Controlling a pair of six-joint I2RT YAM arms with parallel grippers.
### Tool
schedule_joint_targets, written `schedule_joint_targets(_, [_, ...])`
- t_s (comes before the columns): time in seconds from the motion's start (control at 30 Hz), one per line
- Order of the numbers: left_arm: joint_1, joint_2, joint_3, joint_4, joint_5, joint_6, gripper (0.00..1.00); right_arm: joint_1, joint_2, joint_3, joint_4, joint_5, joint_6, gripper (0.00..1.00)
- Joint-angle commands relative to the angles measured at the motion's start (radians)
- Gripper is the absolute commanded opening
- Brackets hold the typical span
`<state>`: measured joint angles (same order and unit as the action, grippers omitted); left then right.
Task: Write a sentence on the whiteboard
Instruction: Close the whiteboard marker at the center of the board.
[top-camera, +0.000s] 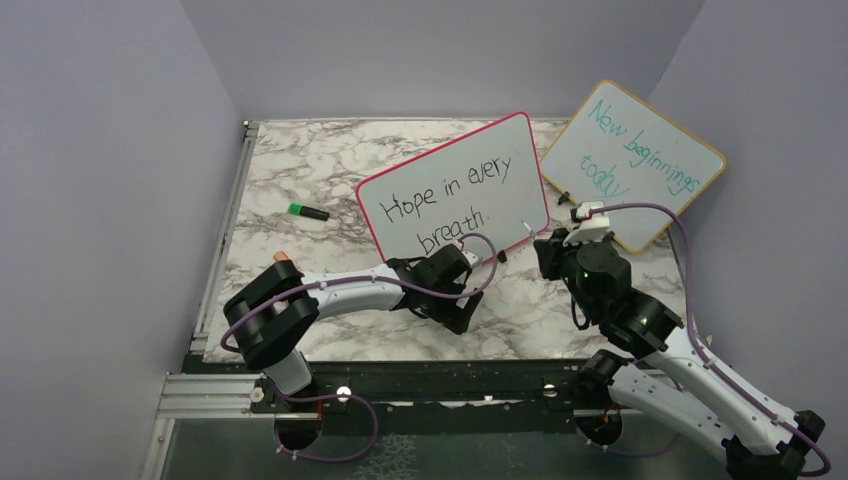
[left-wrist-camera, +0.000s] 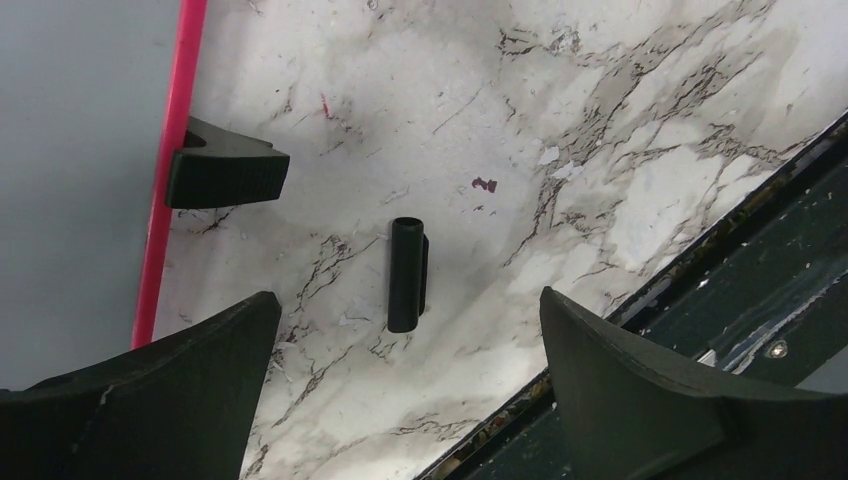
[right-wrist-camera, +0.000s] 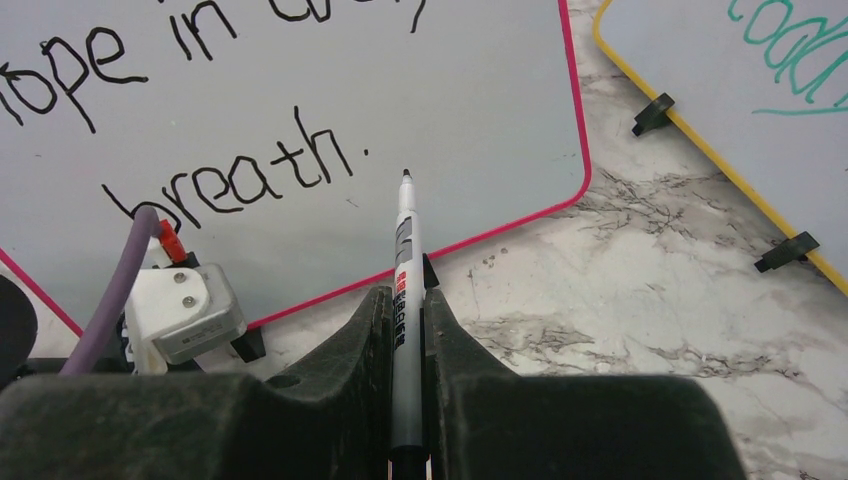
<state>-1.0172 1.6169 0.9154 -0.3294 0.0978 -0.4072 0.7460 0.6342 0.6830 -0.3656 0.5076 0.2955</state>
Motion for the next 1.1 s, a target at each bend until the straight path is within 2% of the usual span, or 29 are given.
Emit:
schedule_joint_targets(0.0, [-0.016, 0.033, 0.030, -0.032, -0.007, 0.031, 0.99, -0.003, -0.006, -0.002, 0.024, 0.020, 0.002, 0.01])
schedule_joint_targets(0.37, [-0.082, -0.024, 0.078, -0.153, -0.166, 0.043, 0.99, -0.003, -0.007, -0.003, 0.021, 0.033, 0.006, 0.01])
schedule_joint_targets(0.4, [-0.083, -0.045, 0.075, -0.156, -0.175, 0.042, 0.85, -0.002, -0.008, -0.001, 0.021, 0.035, 0.007, 0.01])
schedule_joint_targets(0.43, [-0.083, -0.070, 0.069, -0.156, -0.184, 0.040, 0.81, -0.003, -0.012, -0.002, 0.019, 0.035, 0.007, 0.01])
schedule_joint_targets(0.47, [-0.083, -0.099, 0.063, -0.156, -0.190, 0.037, 0.96, -0.004, -0.013, -0.003, 0.020, 0.037, 0.008, 0.01])
schedule_joint_targets(0.5, [-0.083, -0.125, 0.060, -0.155, -0.189, 0.039, 0.98, -0.003, -0.014, -0.002, 0.019, 0.038, 0.008, 0.01])
schedule_joint_targets(0.63, [-0.083, -0.212, 0.043, -0.122, -0.178, 0.045, 0.99, -0.004, -0.020, -0.004, 0.014, 0.040, 0.013, 0.01])
schedule_joint_targets(0.73, [-0.083, -0.244, 0.035, -0.116, -0.106, 0.075, 0.99, -0.004, -0.032, -0.007, 0.012, 0.040, 0.017, 0.01])
schedule_joint_targets(0.83, [-0.083, -0.258, 0.007, -0.097, -0.041, 0.097, 0.99, -0.003, -0.044, -0.010, 0.012, 0.040, 0.019, 0.01])
schedule_joint_targets(0.97, [-0.083, -0.235, 0.001, -0.098, -0.048, 0.095, 0.99, -0.003, -0.053, -0.012, 0.012, 0.040, 0.024, 0.01])
schedule_joint_targets(1.07, [-0.083, -0.206, 0.011, -0.097, -0.089, 0.079, 0.90, -0.004, -0.056, -0.013, 0.009, 0.038, 0.025, 0.01])
